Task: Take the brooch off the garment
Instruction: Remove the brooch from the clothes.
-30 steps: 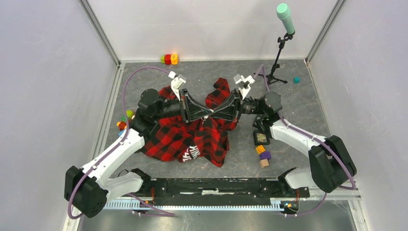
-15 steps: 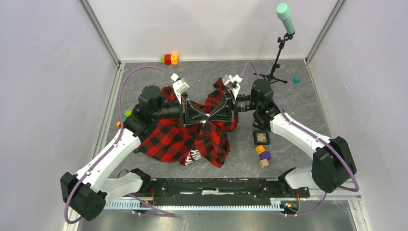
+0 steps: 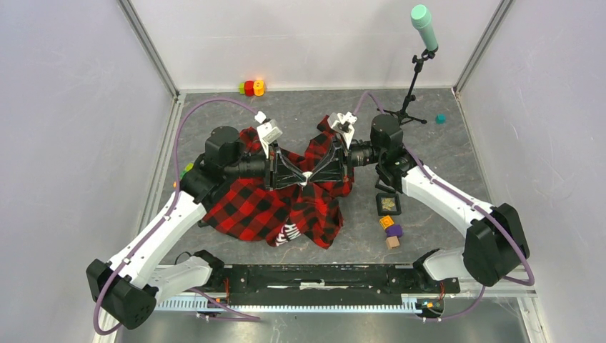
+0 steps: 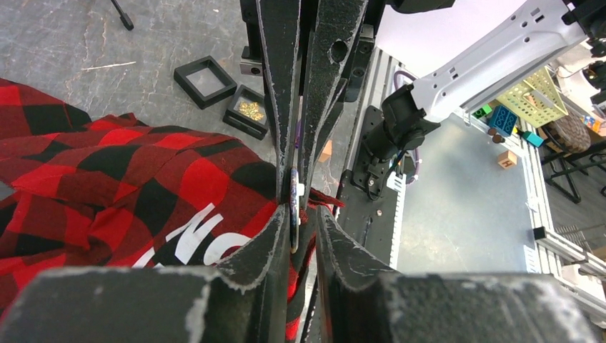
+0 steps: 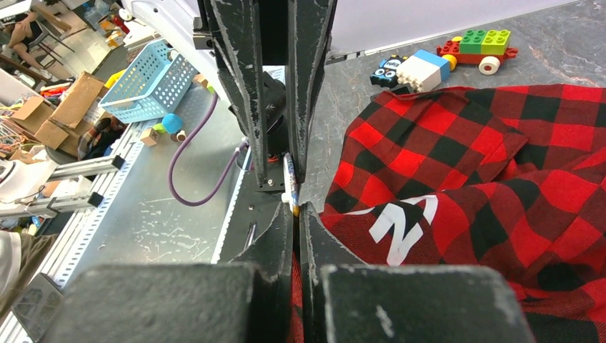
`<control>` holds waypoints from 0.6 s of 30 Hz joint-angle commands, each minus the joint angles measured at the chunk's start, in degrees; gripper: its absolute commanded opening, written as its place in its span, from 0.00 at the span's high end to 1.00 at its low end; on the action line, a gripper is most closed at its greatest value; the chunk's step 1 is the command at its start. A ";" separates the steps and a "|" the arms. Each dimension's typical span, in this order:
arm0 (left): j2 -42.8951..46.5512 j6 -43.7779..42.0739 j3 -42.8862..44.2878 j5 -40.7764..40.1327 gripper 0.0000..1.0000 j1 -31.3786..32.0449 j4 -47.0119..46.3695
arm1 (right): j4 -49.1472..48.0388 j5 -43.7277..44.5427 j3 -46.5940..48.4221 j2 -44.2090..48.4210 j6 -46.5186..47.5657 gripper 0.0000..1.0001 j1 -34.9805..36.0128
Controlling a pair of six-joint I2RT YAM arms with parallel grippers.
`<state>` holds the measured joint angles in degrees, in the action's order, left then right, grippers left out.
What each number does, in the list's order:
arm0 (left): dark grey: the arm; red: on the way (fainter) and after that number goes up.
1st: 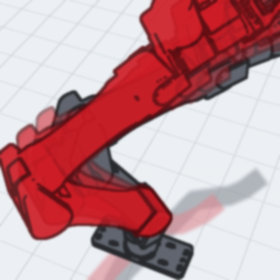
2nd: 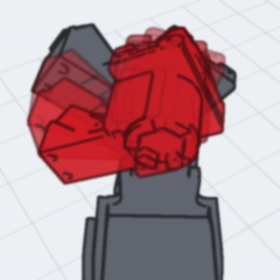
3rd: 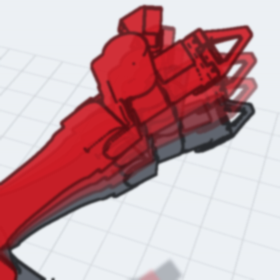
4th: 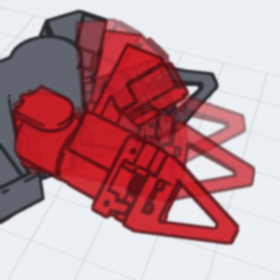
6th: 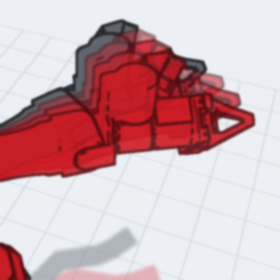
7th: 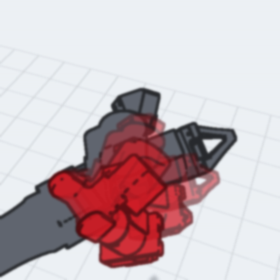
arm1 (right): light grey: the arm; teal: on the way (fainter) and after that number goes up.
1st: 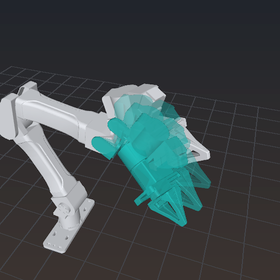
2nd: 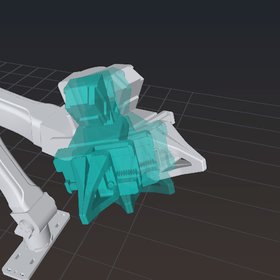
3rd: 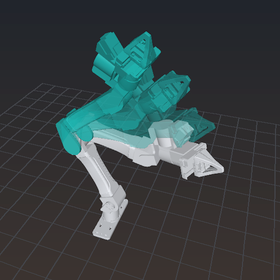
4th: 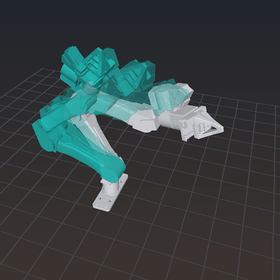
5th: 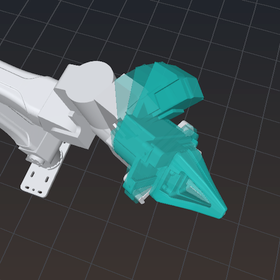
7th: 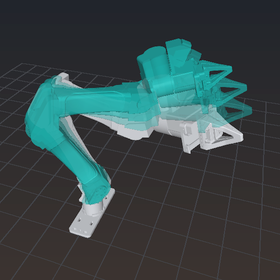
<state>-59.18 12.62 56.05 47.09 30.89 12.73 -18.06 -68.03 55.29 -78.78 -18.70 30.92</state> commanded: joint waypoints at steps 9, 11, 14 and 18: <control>1.01 -1.86 2.57 4.49 0.98 0.31 3.08 | -0.35 5.53 1.44 1.48 1.77 0.87 -1.92; 1.71 1.12 1.06 2.95 0.98 0.31 -0.83 | -3.11 6.73 -0.10 2.38 0.00 0.71 -1.97; 4.31 6.33 -2.65 -0.92 0.98 0.31 -9.41 | -11.79 7.97 -4.50 4.14 -5.41 0.61 -1.98; 6.29 10.30 -4.93 -3.88 0.98 0.31 -17.32 | -23.07 9.48 -10.19 5.82 -12.78 0.53 -2.15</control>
<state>-56.03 15.99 52.18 44.69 30.89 6.92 -27.79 -62.87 48.99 -75.22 -24.40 29.39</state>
